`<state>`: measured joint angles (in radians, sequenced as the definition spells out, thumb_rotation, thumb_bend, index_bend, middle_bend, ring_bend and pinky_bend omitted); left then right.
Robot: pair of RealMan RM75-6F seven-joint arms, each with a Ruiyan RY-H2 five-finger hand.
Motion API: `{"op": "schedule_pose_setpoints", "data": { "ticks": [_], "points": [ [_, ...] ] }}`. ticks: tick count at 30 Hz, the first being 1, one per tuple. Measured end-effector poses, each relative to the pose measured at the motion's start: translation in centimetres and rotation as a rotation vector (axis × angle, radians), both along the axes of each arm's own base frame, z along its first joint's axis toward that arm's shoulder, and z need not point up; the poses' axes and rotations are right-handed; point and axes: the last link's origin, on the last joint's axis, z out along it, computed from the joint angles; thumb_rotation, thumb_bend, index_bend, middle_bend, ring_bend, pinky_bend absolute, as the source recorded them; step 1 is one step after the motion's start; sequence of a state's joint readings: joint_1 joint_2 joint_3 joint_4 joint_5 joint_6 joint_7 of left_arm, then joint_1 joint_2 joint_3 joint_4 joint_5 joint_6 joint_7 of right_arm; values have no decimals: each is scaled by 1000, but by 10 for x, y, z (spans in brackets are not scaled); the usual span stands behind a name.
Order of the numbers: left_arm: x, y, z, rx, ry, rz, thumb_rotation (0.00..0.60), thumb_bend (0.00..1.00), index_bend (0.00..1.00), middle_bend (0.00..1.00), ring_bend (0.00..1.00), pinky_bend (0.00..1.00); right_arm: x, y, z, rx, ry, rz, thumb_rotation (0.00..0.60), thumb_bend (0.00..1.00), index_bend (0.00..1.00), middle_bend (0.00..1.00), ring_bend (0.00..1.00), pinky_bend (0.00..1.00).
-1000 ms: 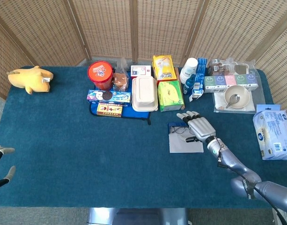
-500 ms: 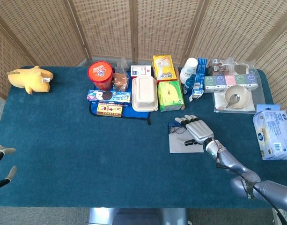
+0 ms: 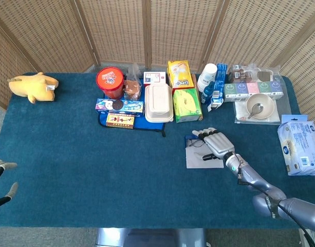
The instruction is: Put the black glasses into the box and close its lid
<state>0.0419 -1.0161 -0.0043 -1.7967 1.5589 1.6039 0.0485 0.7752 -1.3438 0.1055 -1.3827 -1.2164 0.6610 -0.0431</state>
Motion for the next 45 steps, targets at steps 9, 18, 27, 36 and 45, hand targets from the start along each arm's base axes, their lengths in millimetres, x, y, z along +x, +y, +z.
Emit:
{"op": "schedule_pose_setpoints", "data": {
  "ticks": [9,18,27,36,45],
  "points": [
    [-1,1,-1,0,-3,1,600,304,309,346,221,272,-4,6,5,-4,-7,-12,227,388,107,213,199,125],
    [-2,0,0,1,-4,2,600,304,310,346,221,272,-5,22,10,5,-22,-13,222,388,124,238,236,134],
    [-1,1,-2,-4,-3,-1,600,304,309,346,222,272,-7,46,15,20,-38,-3,198,388,128,245,245,145],
    [-1,2,-4,-10,-6,-1,600,303,309,346,221,272,-13,65,20,-6,-44,-5,174,389,133,244,250,147],
    [0,4,-4,-10,-6,-5,600,304,308,346,221,272,-13,72,23,-22,-38,1,175,388,134,244,255,148]
  ]
}}
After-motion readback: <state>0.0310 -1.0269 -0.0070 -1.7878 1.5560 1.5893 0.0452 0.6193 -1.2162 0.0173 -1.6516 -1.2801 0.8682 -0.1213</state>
